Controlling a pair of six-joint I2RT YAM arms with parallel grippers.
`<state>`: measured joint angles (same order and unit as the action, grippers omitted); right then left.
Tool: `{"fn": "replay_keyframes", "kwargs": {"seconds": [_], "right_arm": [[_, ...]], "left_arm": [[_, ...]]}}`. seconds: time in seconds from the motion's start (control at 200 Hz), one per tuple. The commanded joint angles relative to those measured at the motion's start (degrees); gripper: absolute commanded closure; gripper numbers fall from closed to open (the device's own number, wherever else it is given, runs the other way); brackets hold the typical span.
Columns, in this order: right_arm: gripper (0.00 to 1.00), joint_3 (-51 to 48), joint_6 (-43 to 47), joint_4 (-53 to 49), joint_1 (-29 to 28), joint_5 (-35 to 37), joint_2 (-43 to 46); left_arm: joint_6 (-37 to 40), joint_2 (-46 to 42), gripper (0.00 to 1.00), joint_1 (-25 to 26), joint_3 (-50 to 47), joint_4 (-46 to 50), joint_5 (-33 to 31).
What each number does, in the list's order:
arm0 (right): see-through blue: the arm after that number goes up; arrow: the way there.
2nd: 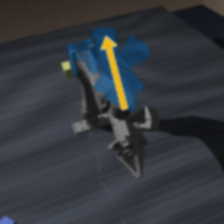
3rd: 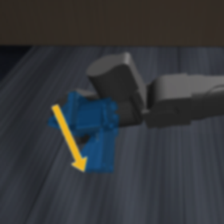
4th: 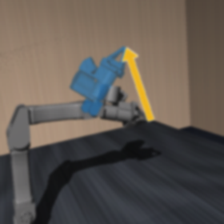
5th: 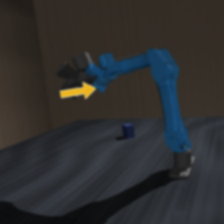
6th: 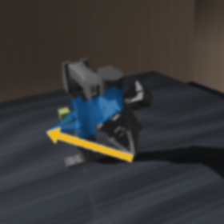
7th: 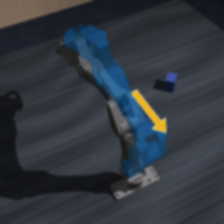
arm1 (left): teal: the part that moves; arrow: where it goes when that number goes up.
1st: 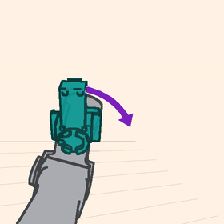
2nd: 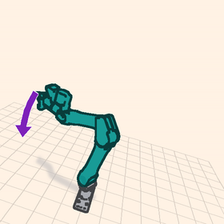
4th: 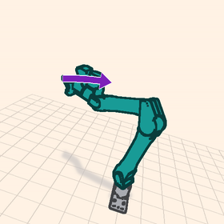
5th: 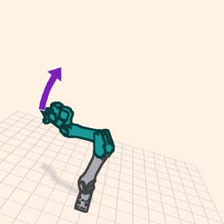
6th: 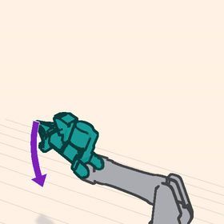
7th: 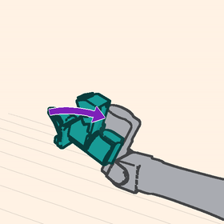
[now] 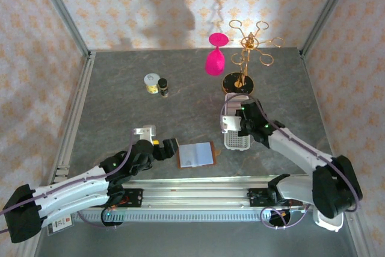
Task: Put the credit cards into the card holder
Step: Pick up the credit card from the storage box.
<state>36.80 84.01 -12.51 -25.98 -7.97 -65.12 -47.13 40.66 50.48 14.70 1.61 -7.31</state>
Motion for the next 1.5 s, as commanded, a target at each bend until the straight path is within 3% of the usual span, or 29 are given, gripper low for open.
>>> {"fn": "replay_keyframes", "kwargs": {"seconds": [0.0, 0.265, 0.496, 0.661, 0.786, 1.056, 1.281, 1.492], "right_arm": [[1.0, -0.2, -4.5, -4.0, -1.3, -1.7, 6.0], [1.0, 3.6, -21.8, -11.6, -6.3, -8.8, 15.9], [1.0, 6.6, -59.5, 1.2, -6.9, -18.1, 18.7], [1.0, 6.0, -90.4, 6.1, -6.9, -9.1, 18.9], [1.0, 6.0, -102.9, 2.8, -6.8, -12.2, 16.0], [1.0, 0.1, -117.9, 3.6, -7.7, -21.9, 12.1], [1.0, -5.8, -120.5, 9.0, -14.6, -22.1, 7.7], [1.0, -7.6, -119.2, 11.8, -17.0, -23.7, 1.3]], "left_arm": [[-0.9, 0.5, 0.04, -0.5, 1.0, -1.1, 1.0], [-1.6, 2.1, 0.04, -0.5, 4.3, 2.7, 1.6], [-2.5, 5.6, 0.05, -0.5, 7.2, 6.0, 3.2], [-3.6, 9.4, 0.07, -0.3, 10.2, 10.5, 2.1], [-4.3, 11.1, 0.09, 0.7, 9.8, 9.3, 4.5], [-4.0, 16.9, 0.17, 4.6, 13.8, 13.3, 5.0], [-6.2, 23.9, 0.28, 7.6, 16.5, 15.4, 1.3], [-9.3, 27.9, 0.28, 9.5, 16.4, 13.1, 0.0]]}}
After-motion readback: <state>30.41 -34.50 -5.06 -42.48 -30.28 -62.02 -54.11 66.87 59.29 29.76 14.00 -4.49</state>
